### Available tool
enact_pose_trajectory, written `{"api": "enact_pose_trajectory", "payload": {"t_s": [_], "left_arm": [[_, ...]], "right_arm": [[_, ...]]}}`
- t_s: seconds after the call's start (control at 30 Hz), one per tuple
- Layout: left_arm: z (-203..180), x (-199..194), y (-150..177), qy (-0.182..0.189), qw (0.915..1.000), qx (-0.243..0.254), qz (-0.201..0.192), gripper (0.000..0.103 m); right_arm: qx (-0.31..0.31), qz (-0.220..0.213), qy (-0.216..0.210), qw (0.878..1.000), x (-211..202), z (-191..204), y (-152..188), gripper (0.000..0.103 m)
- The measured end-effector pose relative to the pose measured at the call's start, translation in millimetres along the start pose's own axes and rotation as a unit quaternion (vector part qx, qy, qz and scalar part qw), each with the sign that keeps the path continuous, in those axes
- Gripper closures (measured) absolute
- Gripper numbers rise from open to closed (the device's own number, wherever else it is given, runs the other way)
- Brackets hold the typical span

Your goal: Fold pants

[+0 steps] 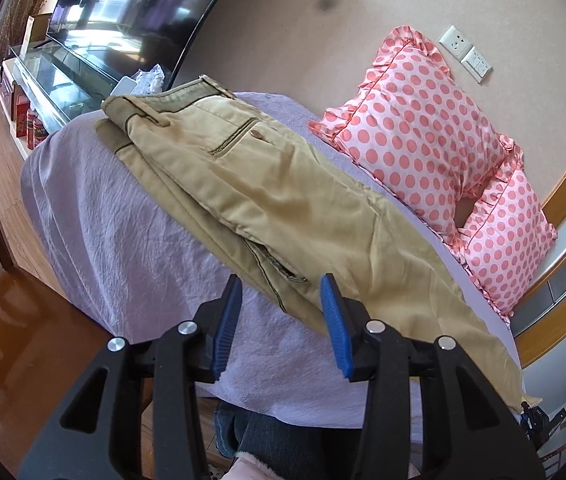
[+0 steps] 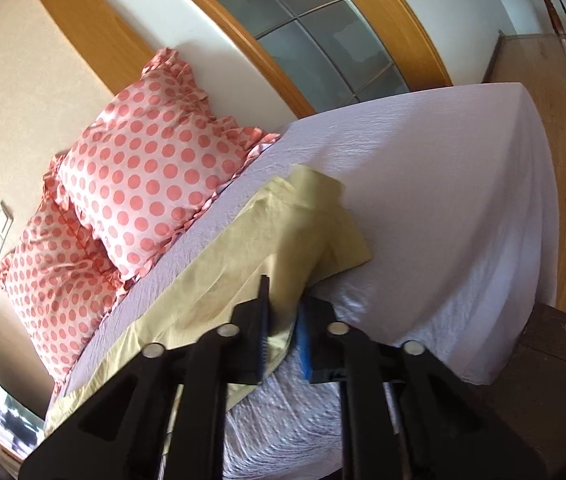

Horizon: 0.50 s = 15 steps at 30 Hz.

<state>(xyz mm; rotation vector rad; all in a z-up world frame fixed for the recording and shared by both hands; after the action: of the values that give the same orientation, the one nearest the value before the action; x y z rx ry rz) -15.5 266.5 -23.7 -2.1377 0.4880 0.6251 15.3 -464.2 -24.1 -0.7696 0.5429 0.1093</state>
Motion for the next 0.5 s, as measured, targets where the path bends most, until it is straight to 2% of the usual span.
{"api": "enact_pose_trajectory", "payload": {"t_s": [0.07, 0.13, 0.2, 0.27, 0.37, 0.43, 0.5], "left_arm": [[1.7, 0.6, 0.7, 0.007, 1.0000, -0.005, -0.002, 0.058], [4.2, 0.0, -0.1, 0.014, 0.9998, -0.012, -0.009, 0.054], [7.3, -0.7, -1.1, 0.022, 0.9994, -0.022, -0.013, 0.049], [10.2, -1.1, -1.3, 0.032, 0.9988, -0.034, -0.016, 0.043], [13.9, -2.1, -0.9, 0.035, 0.9982, -0.046, -0.018, 0.037], [14.5, -3.5, -1.3, 0.037, 0.9980, -0.048, -0.020, 0.033], [13.2, -4.2, -3.0, 0.039, 0.9978, -0.048, -0.023, 0.026]], "right_arm": [[-0.021, -0.008, -0.010, 1.000, 0.1, 12.7, -1.8, 0.097], [-0.039, -0.012, -0.045, 0.998, -1.6, 41.2, -7.0, 0.097], [-0.080, -0.013, -0.097, 0.992, -3.6, 89.6, -8.1, 0.097], [-0.124, 0.000, -0.162, 0.979, -3.9, 147.6, 2.0, 0.097], [-0.189, 0.049, -0.261, 0.945, -3.2, 231.2, 43.8, 0.098], [-0.233, 0.099, -0.321, 0.913, -3.4, 279.6, 89.0, 0.097], [-0.284, 0.157, -0.354, 0.877, -3.3, 314.7, 145.0, 0.097]]}}
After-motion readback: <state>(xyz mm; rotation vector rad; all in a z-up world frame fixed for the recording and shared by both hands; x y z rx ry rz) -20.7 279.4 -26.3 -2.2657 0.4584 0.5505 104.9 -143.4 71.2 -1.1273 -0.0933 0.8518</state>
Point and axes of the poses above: each gripper's, at about its wrist camera, not at the fingertips, and x roughly the way its jaws point, z to its left, y to its underside, the point moved 6 cm from there along x, roughly the way its jaws point, and after that the axes turned 3 degrees about z, right-handed, at the moved point
